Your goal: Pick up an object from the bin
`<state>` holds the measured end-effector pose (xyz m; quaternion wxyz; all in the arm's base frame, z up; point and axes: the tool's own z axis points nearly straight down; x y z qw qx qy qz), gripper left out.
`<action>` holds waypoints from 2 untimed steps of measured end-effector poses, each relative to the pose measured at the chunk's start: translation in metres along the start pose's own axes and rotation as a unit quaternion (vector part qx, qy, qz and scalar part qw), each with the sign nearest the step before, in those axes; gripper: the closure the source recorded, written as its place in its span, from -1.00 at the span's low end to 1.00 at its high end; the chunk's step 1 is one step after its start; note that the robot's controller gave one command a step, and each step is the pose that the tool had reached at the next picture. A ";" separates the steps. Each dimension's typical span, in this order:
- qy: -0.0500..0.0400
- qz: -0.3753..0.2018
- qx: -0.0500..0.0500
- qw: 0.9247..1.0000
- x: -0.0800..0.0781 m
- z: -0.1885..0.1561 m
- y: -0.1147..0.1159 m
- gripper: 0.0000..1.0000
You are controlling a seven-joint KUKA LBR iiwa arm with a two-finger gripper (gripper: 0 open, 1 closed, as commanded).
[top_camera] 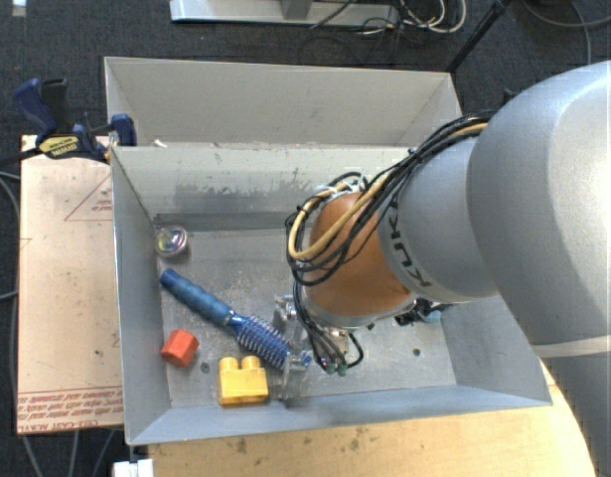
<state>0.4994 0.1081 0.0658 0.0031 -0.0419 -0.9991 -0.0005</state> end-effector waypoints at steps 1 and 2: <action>-0.003 0.003 0.001 1.000 -0.002 -0.003 -0.003 1.00; -0.007 0.000 -0.001 1.000 0.005 -0.226 0.032 1.00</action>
Offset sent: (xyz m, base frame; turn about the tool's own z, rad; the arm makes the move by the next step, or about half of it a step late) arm 0.0000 0.0000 0.0000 0.0000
